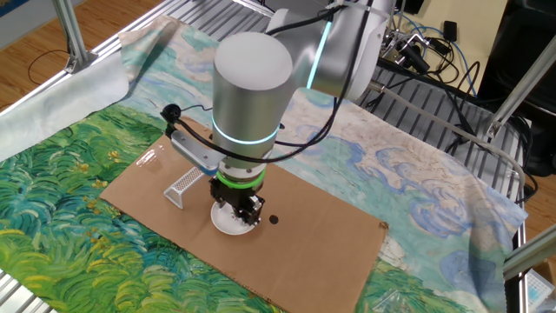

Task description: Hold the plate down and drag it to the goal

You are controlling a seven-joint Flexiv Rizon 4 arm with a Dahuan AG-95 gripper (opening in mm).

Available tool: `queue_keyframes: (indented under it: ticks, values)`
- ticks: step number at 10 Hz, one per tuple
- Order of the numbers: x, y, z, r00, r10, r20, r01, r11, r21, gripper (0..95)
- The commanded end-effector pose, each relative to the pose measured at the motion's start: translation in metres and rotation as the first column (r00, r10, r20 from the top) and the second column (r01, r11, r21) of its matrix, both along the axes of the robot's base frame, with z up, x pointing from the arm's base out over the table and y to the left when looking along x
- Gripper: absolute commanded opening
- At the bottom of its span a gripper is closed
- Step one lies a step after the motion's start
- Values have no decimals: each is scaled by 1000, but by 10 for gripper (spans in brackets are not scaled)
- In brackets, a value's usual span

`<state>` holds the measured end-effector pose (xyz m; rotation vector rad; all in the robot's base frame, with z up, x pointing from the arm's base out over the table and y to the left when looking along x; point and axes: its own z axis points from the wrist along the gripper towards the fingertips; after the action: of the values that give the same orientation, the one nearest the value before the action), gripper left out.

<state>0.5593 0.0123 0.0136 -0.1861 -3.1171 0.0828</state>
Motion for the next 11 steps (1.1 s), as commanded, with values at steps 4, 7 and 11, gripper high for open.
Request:
queue_keyframes:
  ticks: [4,7,11]
  values:
    - [0,-8,0,1000,10,9,-10,1000,-11,570]
    - [0,-12,1,1000,15,14,-15,1000,-13,570]
    - [0,-18,-1,999,26,20,-26,1000,-11,570]
